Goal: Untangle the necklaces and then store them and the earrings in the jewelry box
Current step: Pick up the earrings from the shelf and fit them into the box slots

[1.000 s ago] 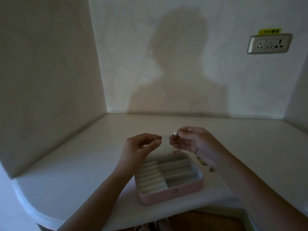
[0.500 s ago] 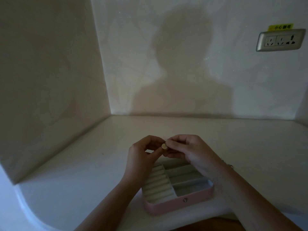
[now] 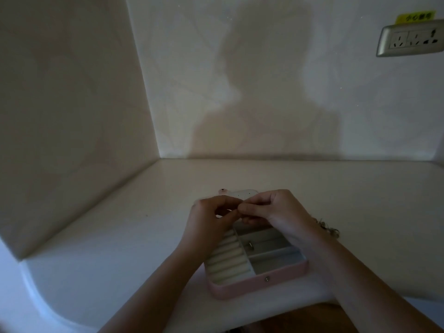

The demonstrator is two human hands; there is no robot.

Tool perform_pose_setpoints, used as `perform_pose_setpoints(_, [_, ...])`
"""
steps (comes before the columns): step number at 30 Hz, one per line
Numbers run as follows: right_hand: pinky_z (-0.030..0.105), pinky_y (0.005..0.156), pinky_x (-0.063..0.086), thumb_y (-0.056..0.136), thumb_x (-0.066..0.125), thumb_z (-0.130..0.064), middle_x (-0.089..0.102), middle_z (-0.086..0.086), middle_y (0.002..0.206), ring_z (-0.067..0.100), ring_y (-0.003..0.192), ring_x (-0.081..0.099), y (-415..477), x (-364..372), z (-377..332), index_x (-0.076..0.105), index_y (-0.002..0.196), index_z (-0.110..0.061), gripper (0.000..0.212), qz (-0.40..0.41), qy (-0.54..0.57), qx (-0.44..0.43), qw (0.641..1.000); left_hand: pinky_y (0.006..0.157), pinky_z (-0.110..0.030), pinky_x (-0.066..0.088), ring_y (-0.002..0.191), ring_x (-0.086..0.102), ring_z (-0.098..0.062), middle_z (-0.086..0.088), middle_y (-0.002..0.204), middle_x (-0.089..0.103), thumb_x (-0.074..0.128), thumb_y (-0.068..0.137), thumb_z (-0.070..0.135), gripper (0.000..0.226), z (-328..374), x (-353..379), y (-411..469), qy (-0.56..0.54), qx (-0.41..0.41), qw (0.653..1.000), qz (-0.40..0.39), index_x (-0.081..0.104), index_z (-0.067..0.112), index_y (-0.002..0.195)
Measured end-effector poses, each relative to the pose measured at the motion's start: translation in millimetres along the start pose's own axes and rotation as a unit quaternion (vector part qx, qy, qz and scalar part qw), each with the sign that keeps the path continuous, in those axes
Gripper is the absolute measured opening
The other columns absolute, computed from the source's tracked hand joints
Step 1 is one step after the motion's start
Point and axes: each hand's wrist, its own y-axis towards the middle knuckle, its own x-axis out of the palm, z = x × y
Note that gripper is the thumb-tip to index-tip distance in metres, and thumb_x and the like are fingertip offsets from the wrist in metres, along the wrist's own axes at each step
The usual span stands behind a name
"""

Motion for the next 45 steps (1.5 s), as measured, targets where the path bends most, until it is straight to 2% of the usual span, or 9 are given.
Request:
perform_pose_setpoints(3, [0.015,0.064,0.054,0.078,0.073,-0.001,0.074,0.009,0.074,0.011,0.065,0.070,-4,-5,-3,0.075,0.088,-0.005,0.011,-0.036,0.000,-0.010,0.999,0.068,-0.010,0.050,0.077,0.067,0.003,0.013,0.083,0.073,0.069,0.084,0.015,0.016,1,-4,1,-0.037,-0.019,0.999,-0.029,0.072,0.029,0.092])
perform_pose_setpoints(6, [0.019,0.069,0.055,0.078,0.071,0.004,0.075,0.012,0.080,0.016,0.072,0.071,-7,-11,-6,0.074,0.090,-0.007,0.017,-0.067,-0.011,-0.018,0.998,0.064,-0.013,0.052,0.071,0.068,-0.001,0.009,0.078,0.074,0.072,0.081,0.014,0.016,3,-6,0,-0.064,-0.046,0.997,-0.025,0.071,0.030,0.082])
perform_pose_setpoints(15, [0.021,0.062,0.053,0.078,0.069,0.010,0.072,0.006,0.071,0.014,0.066,0.070,-15,-19,-13,0.062,0.084,-0.005,0.018,-0.035,-0.072,-0.099,0.992,0.070,-0.018,0.052,0.075,0.069,-0.007,0.006,0.079,0.074,0.075,0.078,0.013,0.010,8,-8,-5,-0.086,-0.032,0.995,-0.050,0.072,0.023,0.077])
perform_pose_setpoints(19, [0.024,0.068,0.054,0.078,0.072,0.007,0.073,0.010,0.078,0.016,0.071,0.070,-19,-19,-19,0.058,0.079,-0.010,0.022,-0.046,-0.101,-0.135,0.985,0.069,-0.022,0.054,0.073,0.070,-0.014,-0.003,0.077,0.073,0.074,0.069,0.025,0.013,14,-11,-9,-0.145,-0.022,0.989,-0.036,0.072,0.017,0.079])
perform_pose_setpoints(26, [0.026,0.068,0.053,0.073,0.080,-0.003,0.072,0.004,0.075,0.017,0.071,0.070,-22,-16,-18,0.057,0.077,-0.012,0.025,-0.056,-0.120,-0.158,0.979,0.064,-0.021,0.056,0.066,0.068,-0.013,-0.006,0.071,0.073,0.072,0.066,0.018,0.016,19,-15,-17,-0.196,-0.040,0.979,-0.034,0.073,0.010,0.080])
perform_pose_setpoints(33, [0.020,0.071,0.053,0.077,0.078,-0.013,0.072,-0.003,0.079,0.011,0.075,0.069,-22,-13,-12,0.065,0.081,-0.022,0.016,-0.060,-0.177,-0.194,0.963,0.063,-0.020,0.055,0.066,0.068,-0.016,-0.012,0.075,0.073,0.073,0.063,0.019,0.023,26,-31,-17,-0.187,-0.149,0.966,-0.096,0.072,0.004,0.080])
perform_pose_setpoints(38, [0.010,0.073,0.049,0.087,0.067,-0.015,0.068,-0.012,0.082,-0.004,0.081,0.063,-17,-34,5,0.068,0.088,-0.019,0.004,0.069,-0.277,-0.219,0.933,0.062,-0.017,0.054,0.067,0.070,-0.015,-0.014,0.076,0.073,0.074,0.071,0.010,0.015,22,-39,-26,-0.150,-0.216,0.962,-0.078,0.074,0.002,0.083])
perform_pose_setpoints(43, [0.014,0.079,0.048,0.091,0.061,-0.021,0.066,-0.018,0.089,-0.004,0.087,0.061,-13,-48,33,0.065,0.091,-0.026,0.006,0.083,-0.309,-0.190,0.928,0.060,-0.016,0.046,0.063,0.059,-0.003,0.002,0.075,0.072,0.077,0.075,0.016,0.003,22,-34,-29,-0.015,-0.235,0.971,-0.046,0.076,0.019,0.077])
perform_pose_setpoints(45, [0.009,0.077,0.047,0.092,0.060,-0.021,0.065,-0.019,0.088,-0.006,0.086,0.060,-12,-47,36,0.063,0.090,-0.030,0.009,0.073,-0.302,-0.199,0.929,0.061,-0.012,0.038,0.073,0.056,0.001,0.009,0.082,0.069,0.078,0.074,0.021,0.005,21,-29,-26,0.021,-0.234,0.972,-0.022,0.076,0.025,0.077])
